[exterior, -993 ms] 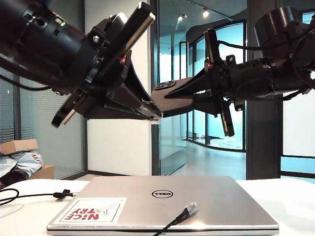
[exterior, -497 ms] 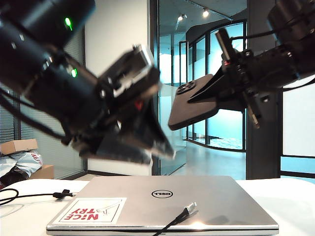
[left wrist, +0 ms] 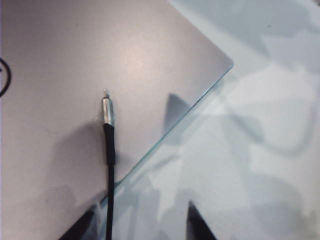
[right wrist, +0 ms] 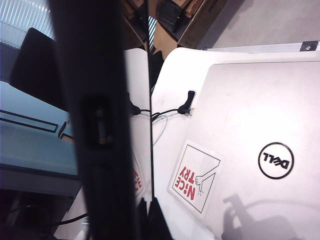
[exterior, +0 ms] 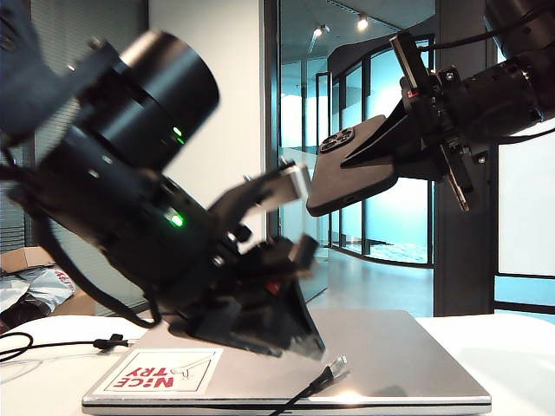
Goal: Pick up the charging cable and the phone, plug the charging cable into the charging port on the phone, and finally place them back on the table.
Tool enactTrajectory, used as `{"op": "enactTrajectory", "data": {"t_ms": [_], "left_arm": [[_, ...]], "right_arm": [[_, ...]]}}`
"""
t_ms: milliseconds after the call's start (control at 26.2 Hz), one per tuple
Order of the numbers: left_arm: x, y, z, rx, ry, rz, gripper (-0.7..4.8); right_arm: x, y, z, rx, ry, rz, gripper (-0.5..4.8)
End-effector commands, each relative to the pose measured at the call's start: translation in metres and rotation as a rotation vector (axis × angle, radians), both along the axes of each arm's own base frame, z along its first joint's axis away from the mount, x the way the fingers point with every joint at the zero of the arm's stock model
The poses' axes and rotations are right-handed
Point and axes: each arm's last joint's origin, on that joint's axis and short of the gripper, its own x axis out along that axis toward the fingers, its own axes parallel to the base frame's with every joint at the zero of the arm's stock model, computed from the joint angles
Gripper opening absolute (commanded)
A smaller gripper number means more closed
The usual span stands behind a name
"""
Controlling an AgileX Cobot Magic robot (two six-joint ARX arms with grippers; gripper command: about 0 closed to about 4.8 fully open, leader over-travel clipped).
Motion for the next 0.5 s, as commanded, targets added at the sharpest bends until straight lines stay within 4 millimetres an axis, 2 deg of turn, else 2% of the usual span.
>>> {"op": "enactTrajectory", "data": {"t_ms": [38, 497], "left_arm": [[0.007, -0.008, -0.008, 0.027, -0.015, -0.03, 2.11], [0.013, -0.013, -0.028, 0.083, -0.003, -0.048, 2.1]], "right_arm": [[0.0, 0.001, 0.009, 0.028, -0.048, 0.043, -0.05], [-0.001, 0.001, 0.014, 0.033, -0.066, 0.043, -0.05]]}}
